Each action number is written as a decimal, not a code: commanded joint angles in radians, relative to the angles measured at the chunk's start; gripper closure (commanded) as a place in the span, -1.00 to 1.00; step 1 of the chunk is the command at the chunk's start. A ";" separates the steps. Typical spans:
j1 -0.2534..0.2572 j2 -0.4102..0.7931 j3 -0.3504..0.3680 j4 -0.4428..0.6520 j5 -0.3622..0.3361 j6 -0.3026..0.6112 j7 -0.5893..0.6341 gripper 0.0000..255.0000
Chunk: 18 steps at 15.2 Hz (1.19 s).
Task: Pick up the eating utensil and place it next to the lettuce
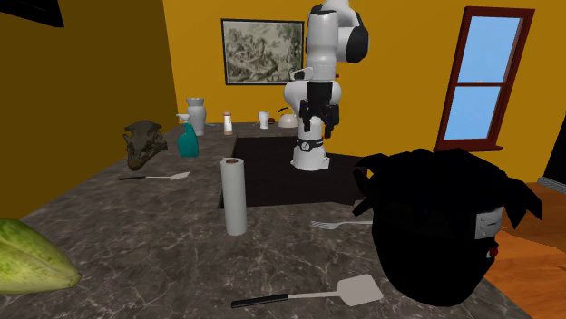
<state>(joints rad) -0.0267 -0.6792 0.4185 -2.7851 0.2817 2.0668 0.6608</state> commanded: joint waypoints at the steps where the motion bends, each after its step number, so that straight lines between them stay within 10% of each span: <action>1: -0.007 0.057 0.052 -0.018 0.028 0.093 0.074 -1.00; 6: -0.072 0.279 0.202 -0.002 0.034 0.337 0.281 -1.00; 10: -0.196 0.498 0.341 0.044 -0.103 0.526 0.524 -1.00; 14: -0.316 0.777 0.395 0.131 -0.571 0.648 0.989 -1.00; 18: -0.134 0.998 0.168 0.266 -0.928 0.675 1.368 -1.00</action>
<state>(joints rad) -0.2085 0.2702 0.6406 -2.5440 -0.5590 2.7281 1.9262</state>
